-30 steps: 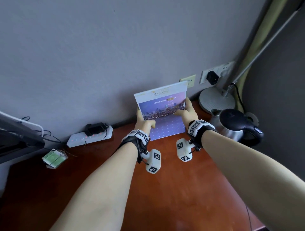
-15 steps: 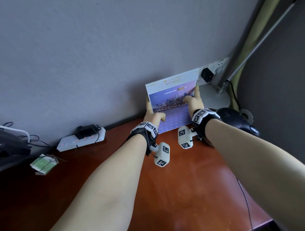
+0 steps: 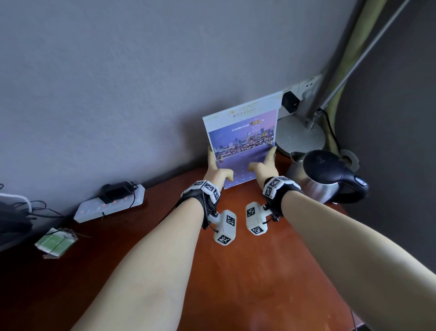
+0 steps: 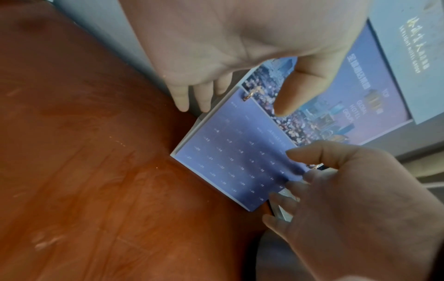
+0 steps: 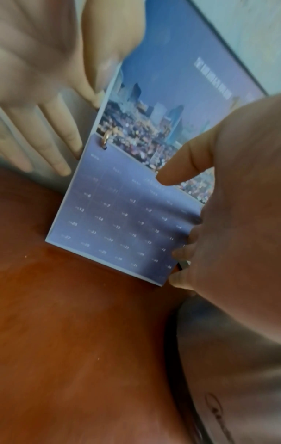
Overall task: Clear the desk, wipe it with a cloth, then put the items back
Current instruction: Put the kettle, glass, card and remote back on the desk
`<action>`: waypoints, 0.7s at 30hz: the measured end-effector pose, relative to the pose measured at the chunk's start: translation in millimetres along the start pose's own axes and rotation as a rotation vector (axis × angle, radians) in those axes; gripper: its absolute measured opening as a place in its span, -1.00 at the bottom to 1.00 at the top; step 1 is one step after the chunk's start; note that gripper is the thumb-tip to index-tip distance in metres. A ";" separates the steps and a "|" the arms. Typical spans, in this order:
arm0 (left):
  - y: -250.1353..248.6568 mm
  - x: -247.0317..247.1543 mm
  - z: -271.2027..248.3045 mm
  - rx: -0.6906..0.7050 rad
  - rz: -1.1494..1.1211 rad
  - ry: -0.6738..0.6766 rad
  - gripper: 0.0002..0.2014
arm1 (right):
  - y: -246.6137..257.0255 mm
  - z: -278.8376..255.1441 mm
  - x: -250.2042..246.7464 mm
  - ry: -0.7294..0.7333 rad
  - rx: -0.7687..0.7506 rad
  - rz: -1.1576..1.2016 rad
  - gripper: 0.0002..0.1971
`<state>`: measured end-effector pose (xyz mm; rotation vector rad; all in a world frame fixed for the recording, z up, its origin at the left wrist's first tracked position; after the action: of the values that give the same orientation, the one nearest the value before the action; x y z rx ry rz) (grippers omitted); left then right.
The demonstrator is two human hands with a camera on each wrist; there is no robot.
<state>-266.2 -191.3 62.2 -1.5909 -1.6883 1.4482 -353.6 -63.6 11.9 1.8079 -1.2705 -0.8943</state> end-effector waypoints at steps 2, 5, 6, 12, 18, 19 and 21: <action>7.9 2.7 5.0 -0.050 -0.015 -0.008 0.16 | -5.0 1.5 -1.2 0.045 0.019 -0.015 0.03; 11.7 6.5 13.2 -0.056 -0.002 -0.014 0.14 | -7.6 5.6 -4.8 0.069 0.006 -0.013 0.03; 11.7 8.1 15.9 -0.043 0.007 -0.011 0.14 | -8.4 7.5 -5.9 0.070 -0.001 -0.010 0.03; 2.3 15.9 23.7 -0.013 -0.013 0.011 0.17 | -7.8 17.7 -8.8 0.074 -0.023 -0.041 0.02; 4.1 20.2 29.5 -0.014 -0.006 0.040 0.19 | -6.5 23.7 -9.0 0.077 -0.038 -0.101 0.05; 4.9 21.3 29.6 -0.007 -0.002 0.048 0.19 | -6.2 23.7 -9.3 0.072 -0.040 -0.112 0.05; 3.8 24.0 28.6 -0.011 -0.011 0.061 0.19 | -6.5 23.9 -9.1 0.059 -0.045 -0.118 0.06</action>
<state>-294.7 -181.7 39.7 -1.6118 -1.6708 1.3736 -373.7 -57.6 -4.1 1.8755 -1.1077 -0.9198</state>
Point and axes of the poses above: each hand's wrist, its own z-axis towards the middle knuckle, its own x-axis out of the palm, y = z × x, the point moved 3 cm from there along z, towards the middle knuckle, and after that the axes turned 12 degrees about z, right-handed, at the moved point
